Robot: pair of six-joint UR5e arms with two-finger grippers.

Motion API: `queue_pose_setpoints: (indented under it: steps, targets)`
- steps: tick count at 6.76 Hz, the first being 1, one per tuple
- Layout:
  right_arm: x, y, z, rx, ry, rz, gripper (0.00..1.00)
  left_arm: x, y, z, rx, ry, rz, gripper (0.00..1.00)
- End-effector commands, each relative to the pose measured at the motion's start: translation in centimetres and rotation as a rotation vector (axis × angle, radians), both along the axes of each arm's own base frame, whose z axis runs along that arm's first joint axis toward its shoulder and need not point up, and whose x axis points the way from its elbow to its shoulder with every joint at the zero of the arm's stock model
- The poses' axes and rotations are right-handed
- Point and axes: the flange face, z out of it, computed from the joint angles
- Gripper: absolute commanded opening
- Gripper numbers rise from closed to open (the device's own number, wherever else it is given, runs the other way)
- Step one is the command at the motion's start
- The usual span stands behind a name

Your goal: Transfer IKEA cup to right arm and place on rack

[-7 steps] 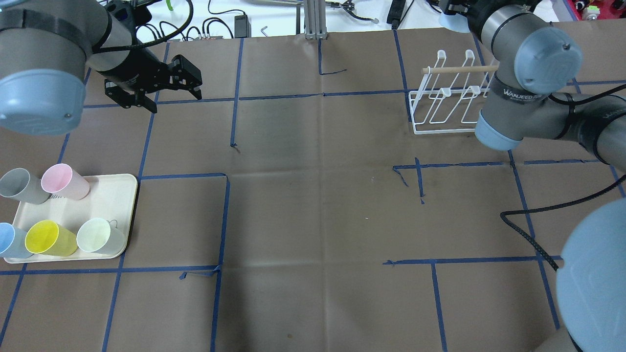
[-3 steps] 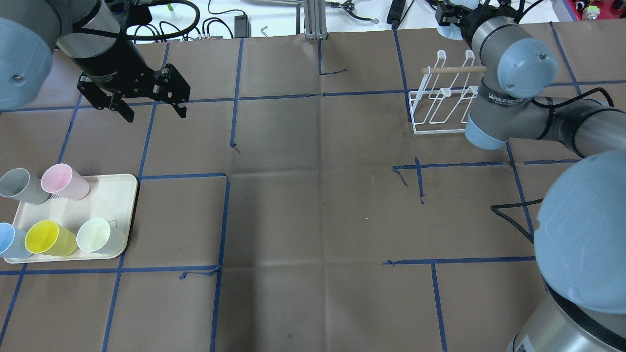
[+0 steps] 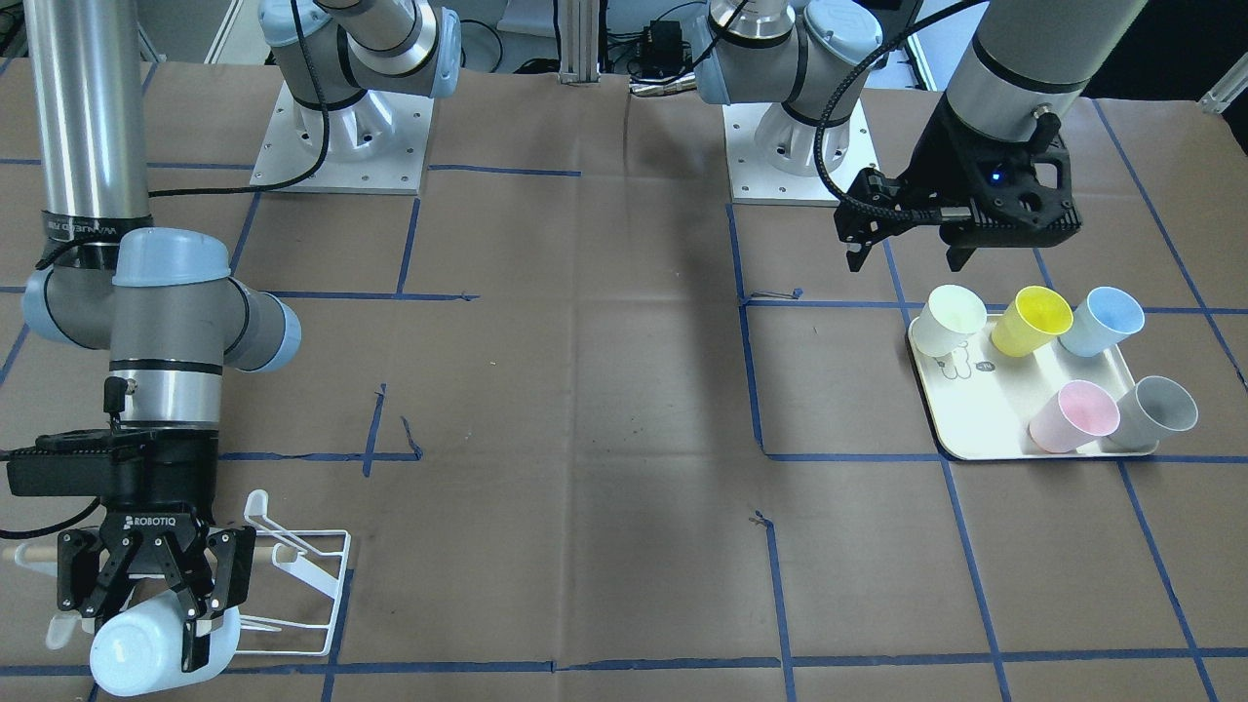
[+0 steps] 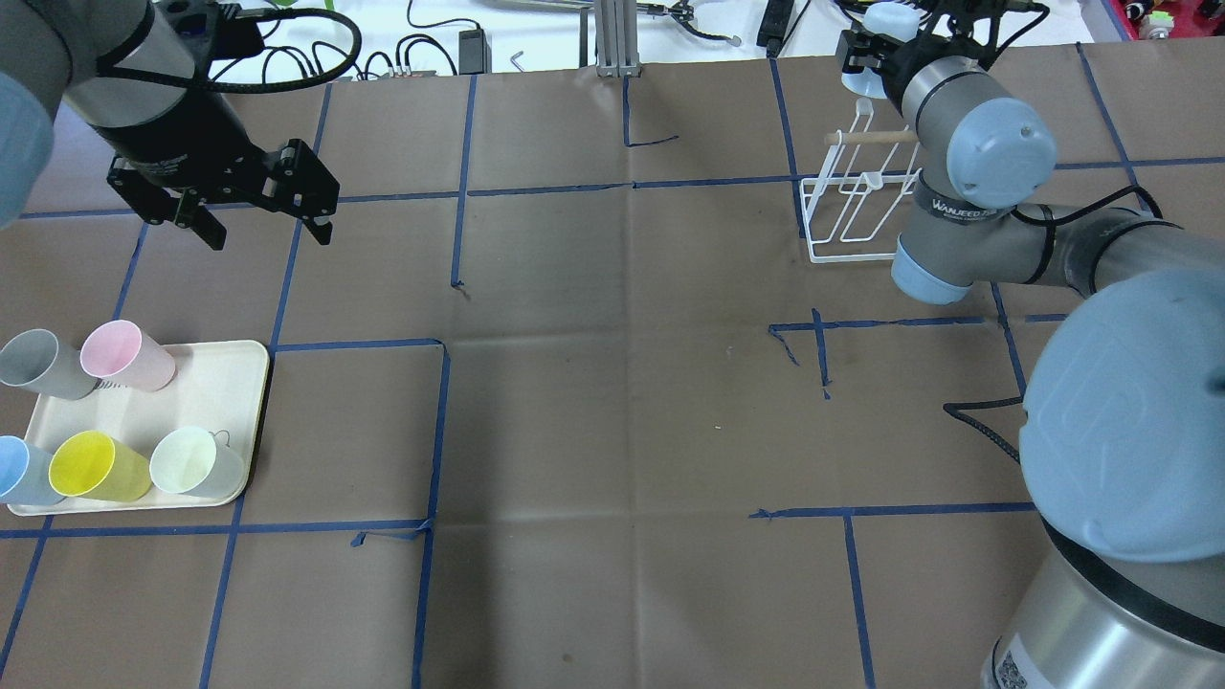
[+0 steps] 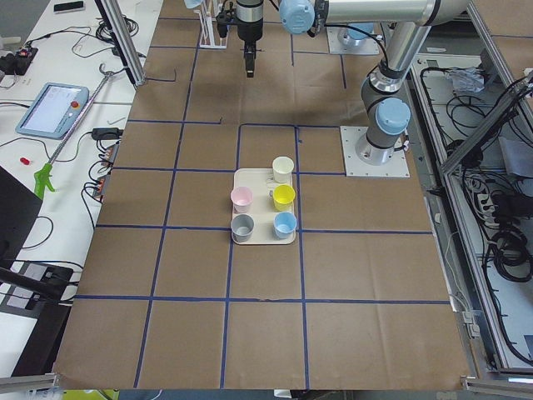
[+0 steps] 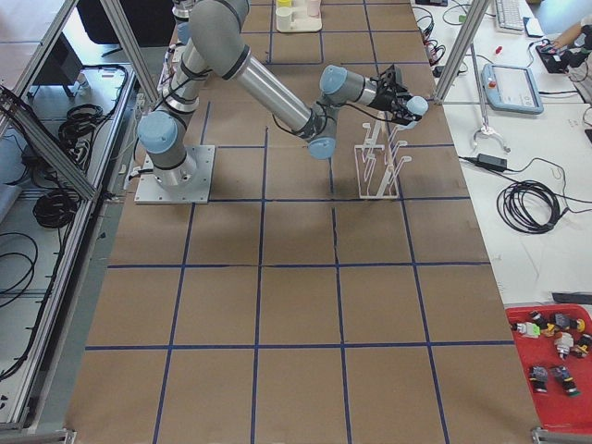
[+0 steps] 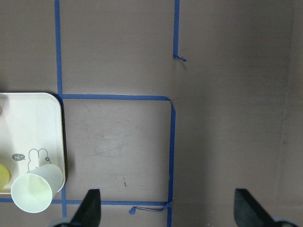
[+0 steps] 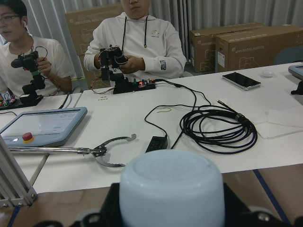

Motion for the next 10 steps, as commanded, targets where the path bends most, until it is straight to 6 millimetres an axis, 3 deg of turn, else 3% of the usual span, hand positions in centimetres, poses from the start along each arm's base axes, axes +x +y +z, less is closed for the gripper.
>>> queue_pose_setpoints:
  steps: [1,3,4,5,6,7,10]
  targets:
    - [0.0,0.1,-1.3,0.003,0.000,0.002,0.09,6.6,3.6,-1.5,0.037,-0.012,-0.013,0.99]
    - [0.1,0.9,-2.7,0.038,-0.002,0.003,0.10,12.7,8.5,-4.8,0.089,0.022,-0.044,0.99]
    - [0.2,1.1,-3.1,0.048,-0.002,0.004,0.16,15.6,10.2,-6.5,0.107,0.043,-0.020,0.99]
    - [0.2,1.2,-3.0,0.049,-0.003,0.002,0.62,16.7,10.5,-7.1,0.100,0.046,-0.016,0.99]
    - [0.1,1.0,-2.8,0.044,-0.004,-0.002,0.99,16.8,10.1,-8.0,0.098,0.052,-0.016,0.99]
    - [0.1,0.9,-2.7,0.047,-0.003,-0.002,1.00,16.9,9.8,-9.9,0.092,0.053,-0.013,0.99]
    - [0.3,0.8,-1.1,0.017,-0.007,-0.002,1.00,15.7,11.3,-18.6,0.021,0.026,0.006,0.99]
